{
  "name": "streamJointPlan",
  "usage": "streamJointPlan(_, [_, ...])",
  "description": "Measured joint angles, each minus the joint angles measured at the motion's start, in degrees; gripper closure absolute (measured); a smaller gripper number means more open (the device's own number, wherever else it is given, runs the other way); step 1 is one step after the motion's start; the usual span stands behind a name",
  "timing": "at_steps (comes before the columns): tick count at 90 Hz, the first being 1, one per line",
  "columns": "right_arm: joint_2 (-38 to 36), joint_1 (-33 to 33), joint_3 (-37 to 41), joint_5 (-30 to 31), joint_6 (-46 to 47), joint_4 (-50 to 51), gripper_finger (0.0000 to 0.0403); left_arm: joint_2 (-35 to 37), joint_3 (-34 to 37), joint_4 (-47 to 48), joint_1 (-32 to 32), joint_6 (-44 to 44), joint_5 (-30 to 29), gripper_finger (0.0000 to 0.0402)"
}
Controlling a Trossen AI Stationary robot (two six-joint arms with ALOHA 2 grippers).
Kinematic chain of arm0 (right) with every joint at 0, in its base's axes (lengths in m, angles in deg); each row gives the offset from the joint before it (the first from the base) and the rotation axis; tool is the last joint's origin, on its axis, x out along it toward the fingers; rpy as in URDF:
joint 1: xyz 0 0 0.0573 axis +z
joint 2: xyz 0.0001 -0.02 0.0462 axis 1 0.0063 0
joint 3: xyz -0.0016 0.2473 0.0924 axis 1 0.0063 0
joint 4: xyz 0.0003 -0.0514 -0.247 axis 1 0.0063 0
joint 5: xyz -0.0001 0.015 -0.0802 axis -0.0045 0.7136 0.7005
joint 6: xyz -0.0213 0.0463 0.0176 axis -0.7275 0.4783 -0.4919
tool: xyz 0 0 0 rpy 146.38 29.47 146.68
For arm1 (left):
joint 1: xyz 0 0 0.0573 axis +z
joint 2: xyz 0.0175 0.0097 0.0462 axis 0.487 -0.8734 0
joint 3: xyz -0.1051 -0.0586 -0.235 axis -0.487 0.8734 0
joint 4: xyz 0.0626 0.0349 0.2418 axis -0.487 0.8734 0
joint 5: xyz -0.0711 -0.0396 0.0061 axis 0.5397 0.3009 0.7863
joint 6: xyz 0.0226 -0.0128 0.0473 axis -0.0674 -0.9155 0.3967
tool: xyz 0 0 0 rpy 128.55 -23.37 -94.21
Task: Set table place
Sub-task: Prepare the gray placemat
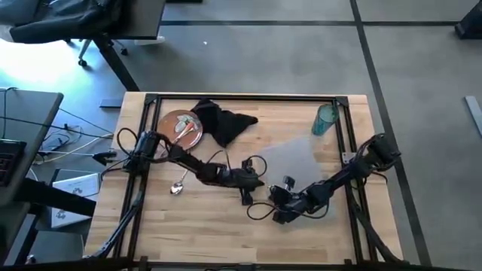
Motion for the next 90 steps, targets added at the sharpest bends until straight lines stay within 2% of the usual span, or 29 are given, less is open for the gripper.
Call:
streamJointPlan(16, [0.04, -1.55, -0.02, -0.43, -1.86, -1.2, 0.0403, -1.87, -0.09, 0.67, 0.61, -3.15, 4.43, 0.0402])
streamJointPlan(37, [-0.53, -3.55, -0.09, -0.32, -3.78, -1.17, 0.0403, -2.54, -0.09, 3.14, 0.15, -5.35, 1.84, 0.0402])
streamJointPlan(59, [-4.72, -6.43, -3.34, 0.56, -10.46, 4.95, 0.0403, -2.56, -0.09, 4.67, 0.2, -4.96, 1.91, 0.0402])
streamJointPlan(90, [-1.36, -9.62, -2.7, -3.65, -11.96, 7.96, 0.0403, -2.6, -0.04, 5.12, 0.07, -4.93, 1.9, 0.0402])
